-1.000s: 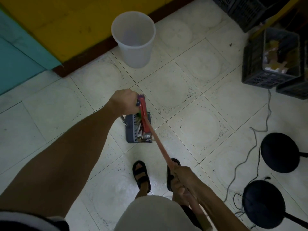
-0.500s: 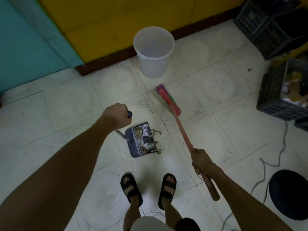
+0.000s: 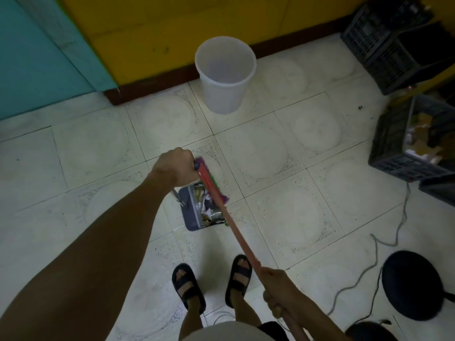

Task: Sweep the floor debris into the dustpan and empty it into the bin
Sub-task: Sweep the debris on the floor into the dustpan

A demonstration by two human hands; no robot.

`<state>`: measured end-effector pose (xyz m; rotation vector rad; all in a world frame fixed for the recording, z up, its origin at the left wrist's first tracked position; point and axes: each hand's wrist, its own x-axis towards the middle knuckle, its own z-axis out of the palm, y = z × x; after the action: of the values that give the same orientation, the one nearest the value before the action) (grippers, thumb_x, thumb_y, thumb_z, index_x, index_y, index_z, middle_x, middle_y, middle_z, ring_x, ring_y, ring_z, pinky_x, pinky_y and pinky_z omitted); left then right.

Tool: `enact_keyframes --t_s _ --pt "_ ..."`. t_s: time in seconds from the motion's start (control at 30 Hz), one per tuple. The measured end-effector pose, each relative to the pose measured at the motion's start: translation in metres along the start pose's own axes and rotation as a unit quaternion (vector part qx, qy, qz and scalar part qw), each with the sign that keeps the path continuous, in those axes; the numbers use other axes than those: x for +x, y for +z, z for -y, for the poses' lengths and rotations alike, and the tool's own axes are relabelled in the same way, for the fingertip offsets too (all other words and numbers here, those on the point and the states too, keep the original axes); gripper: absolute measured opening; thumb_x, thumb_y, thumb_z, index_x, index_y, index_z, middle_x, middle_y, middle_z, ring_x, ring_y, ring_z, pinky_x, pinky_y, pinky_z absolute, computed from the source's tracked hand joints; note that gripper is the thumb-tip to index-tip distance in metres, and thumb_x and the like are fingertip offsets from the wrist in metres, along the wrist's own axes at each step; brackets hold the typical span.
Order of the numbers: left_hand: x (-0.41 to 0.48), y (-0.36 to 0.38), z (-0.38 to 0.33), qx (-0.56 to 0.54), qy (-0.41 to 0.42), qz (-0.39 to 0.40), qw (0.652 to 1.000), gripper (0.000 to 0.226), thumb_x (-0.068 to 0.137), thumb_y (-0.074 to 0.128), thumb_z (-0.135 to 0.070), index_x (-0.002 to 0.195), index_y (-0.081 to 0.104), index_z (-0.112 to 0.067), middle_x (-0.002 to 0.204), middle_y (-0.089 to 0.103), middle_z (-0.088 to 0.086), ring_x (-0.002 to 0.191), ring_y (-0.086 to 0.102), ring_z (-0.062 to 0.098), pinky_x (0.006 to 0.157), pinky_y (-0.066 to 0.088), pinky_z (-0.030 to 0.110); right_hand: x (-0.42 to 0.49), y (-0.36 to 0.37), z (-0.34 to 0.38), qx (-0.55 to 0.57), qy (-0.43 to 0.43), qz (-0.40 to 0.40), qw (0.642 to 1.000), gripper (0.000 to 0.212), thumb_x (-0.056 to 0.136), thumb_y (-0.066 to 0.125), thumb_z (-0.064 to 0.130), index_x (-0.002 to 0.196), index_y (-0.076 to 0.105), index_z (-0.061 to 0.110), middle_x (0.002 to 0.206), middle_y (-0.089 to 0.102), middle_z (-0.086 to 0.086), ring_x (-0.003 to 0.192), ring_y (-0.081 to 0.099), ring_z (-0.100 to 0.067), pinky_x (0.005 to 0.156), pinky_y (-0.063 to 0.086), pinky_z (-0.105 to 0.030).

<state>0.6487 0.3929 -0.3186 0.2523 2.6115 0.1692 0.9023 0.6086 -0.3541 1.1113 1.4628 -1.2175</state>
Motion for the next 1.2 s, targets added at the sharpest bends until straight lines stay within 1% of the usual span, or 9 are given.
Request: enact_keyframes --t_s 0.17,0.37,0.47,0.57,0.67,0.83,0.9,1.03,1.2 --pt "0.002 -0.001 -0.001 -0.006 0.01 -0.007 1.0 0.036 0.086 0.054 -0.024 0.055 0.039 -0.018 0.059 0.045 0.004 0.055 0.045 0.018 0.064 0.041 0.028 -0.006 -0.022 -0.007 0.038 -0.011 -0.021 0.999 0.028 0.099 0.039 0.036 0.088 0.055 0.016 0.054 0.035 -0.005 0.039 0.03 -0.011 0.044 0.025 -0.018" --pt "0.005 0.007 -0.001 0.001 0.008 -0.019 1.0 0.021 0.084 0.056 -0.027 0.07 0.052 -0.011 0.059 0.045 0.002 0.062 0.052 0.024 0.063 0.044 0.028 0.05 -0.016 0.039 -0.064 -0.103 -0.109 0.987 0.03 0.101 0.034 0.022 0.079 0.052 0.012 0.054 0.043 -0.005 0.034 0.037 -0.011 0.038 0.033 -0.019" --pt "0.005 0.009 -0.002 0.004 0.012 -0.026 1.0 0.021 0.085 0.056 -0.028 0.072 0.052 -0.012 0.059 0.044 0.001 0.059 0.051 0.022 0.062 0.043 0.029 0.056 0.002 0.045 -0.051 -0.073 -0.078 0.993 0.029 0.102 0.035 0.018 0.079 0.05 0.01 0.055 0.047 -0.006 0.031 0.041 -0.01 0.034 0.033 -0.018" --pt "0.005 0.01 -0.004 -0.004 0.001 -0.012 1.0 0.023 0.086 0.057 -0.027 0.067 0.05 -0.014 0.059 0.045 0.0 0.053 0.044 0.014 0.061 0.039 0.029 0.036 0.019 0.027 -0.053 -0.052 -0.024 0.997 0.024 0.103 0.037 0.012 0.092 0.056 0.002 0.053 0.045 -0.002 0.027 0.039 -0.006 0.029 0.031 -0.017" --pt "0.008 0.012 -0.006 -0.006 0.006 -0.011 1.0 0.024 0.084 0.058 -0.03 0.07 0.059 -0.011 0.06 0.051 0.002 0.058 0.055 0.021 0.06 0.045 0.028 0.023 0.026 0.001 -0.059 -0.052 0.002 0.997 0.029 0.104 0.036 0.019 0.103 0.057 -0.002 0.053 0.042 0.0 0.026 0.036 -0.003 0.03 0.03 -0.015" --pt "0.006 0.011 -0.01 -0.008 0.001 -0.009 1.0 0.031 0.085 0.057 -0.031 0.058 0.045 -0.018 0.063 0.055 0.005 0.053 0.048 0.015 0.063 0.046 0.028 0.0 0.005 -0.021 -0.043 -0.049 0.003 0.998 0.025 0.098 0.037 0.022 0.08 0.049 0.01 0.051 0.037 0.0 0.032 0.031 -0.007 0.037 0.022 -0.017" --pt "0.004 0.009 -0.013 -0.004 0.002 -0.008 1.0 0.035 0.087 0.056 -0.03 0.057 0.041 -0.02 0.06 0.048 0.002 0.053 0.043 0.012 0.064 0.041 0.028 -0.01 -0.016 -0.026 -0.014 -0.028 -0.002 1.0 0.029 0.099 0.037 0.031 0.084 0.055 0.013 0.05 0.036 -0.001 0.036 0.028 -0.011 0.041 0.02 -0.016" --pt "0.005 0.014 -0.008 0.008 0.0 -0.018 1.0 0.022 0.084 0.057 -0.029 0.072 0.053 -0.011 0.059 0.044 0.001 0.06 0.053 0.022 0.065 0.044 0.028 0.001 -0.047 -0.013 -0.053 -0.093 -0.058 0.993 0.027 0.103 0.035 0.036 0.112 0.056 0.021 0.049 0.036 0.001 0.033 0.031 -0.008 0.037 0.028 -0.015" --pt "0.006 0.02 -0.004 0.023 0.009 -0.024 0.999 0.022 0.085 0.056 -0.03 0.073 0.054 -0.011 0.058 0.044 0.001 0.06 0.051 0.022 0.063 0.043 0.028 0.069 -0.07 0.033 -0.124 -0.13 -0.162 0.97 0.034 0.103 0.035 0.025 0.111 0.059 0.002 0.063 0.052 -0.007 0.04 0.047 -0.014 0.034 0.038 -0.018"
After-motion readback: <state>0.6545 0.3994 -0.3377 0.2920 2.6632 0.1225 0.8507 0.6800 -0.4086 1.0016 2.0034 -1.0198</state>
